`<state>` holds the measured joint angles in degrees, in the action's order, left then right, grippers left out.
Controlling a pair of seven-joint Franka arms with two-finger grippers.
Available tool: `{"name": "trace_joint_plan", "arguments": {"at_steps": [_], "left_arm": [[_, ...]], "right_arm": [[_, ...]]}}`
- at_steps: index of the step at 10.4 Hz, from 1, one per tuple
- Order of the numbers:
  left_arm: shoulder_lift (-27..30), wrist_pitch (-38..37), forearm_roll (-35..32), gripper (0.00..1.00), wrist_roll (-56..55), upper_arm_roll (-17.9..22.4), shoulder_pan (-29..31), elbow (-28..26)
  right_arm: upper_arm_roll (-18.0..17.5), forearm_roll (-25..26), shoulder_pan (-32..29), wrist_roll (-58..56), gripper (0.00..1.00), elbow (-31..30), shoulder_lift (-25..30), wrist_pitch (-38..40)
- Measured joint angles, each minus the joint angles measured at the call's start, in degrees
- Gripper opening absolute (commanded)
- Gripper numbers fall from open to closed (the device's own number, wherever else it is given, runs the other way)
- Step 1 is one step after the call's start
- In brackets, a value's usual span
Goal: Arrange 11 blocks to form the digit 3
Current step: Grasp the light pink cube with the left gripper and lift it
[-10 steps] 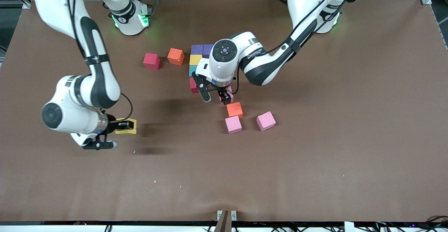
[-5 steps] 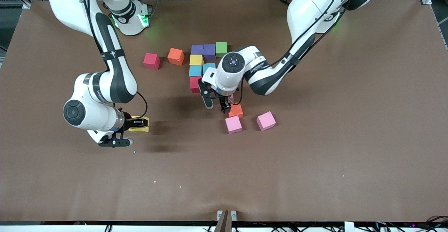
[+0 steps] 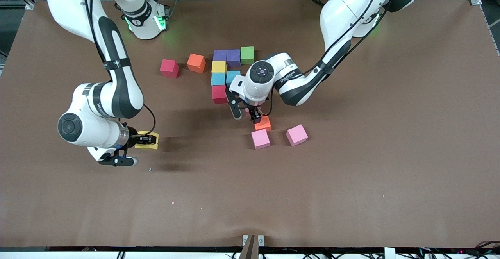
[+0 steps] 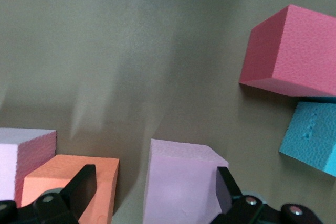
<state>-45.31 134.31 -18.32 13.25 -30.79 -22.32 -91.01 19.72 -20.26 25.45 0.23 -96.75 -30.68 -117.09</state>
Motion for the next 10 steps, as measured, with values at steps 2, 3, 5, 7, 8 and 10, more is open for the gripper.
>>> {"name": "trace_joint_plan", "arguments": {"at_steps": [2,3,5,7,8,10], "left_arm": [[0.3,0.0,0.0,1.0,-0.3,-0.8,0.2,-0.9],[0.3,0.0,0.0,1.0,-0.4,-1.2,0.3,-1.1],[0.3,0.0,0.0,1.0,-0.5,-1.5,0.2,-1.3],[0.3,0.0,0.0,1.0,-0.4,-2.0,0.1,-1.3],[0.3,0.0,0.0,1.0,-0.1,-2.0,0.0,-1.5],[0.3,0.0,0.0,1.0,0.3,-1.9,0.1,-1.8]], "right_arm": [[-0.3,0.0,1.0,0.3,0.26,0.0,0.0,-0.5],[-0.4,0.0,1.7,0.6,0.26,0.0,0.0,-1.1],[-0.5,0.0,2.8,1.0,0.26,0.0,-0.1,-2.3],[-0.7,0.0,4.3,2.6,0.26,0.0,-0.5,-3.5],[-0.7,0.0,5.1,3.1,0.26,0.0,-0.6,-4.0],[-0.5,0.0,5.1,3.2,0.26,0.0,-0.7,-4.3]]}}
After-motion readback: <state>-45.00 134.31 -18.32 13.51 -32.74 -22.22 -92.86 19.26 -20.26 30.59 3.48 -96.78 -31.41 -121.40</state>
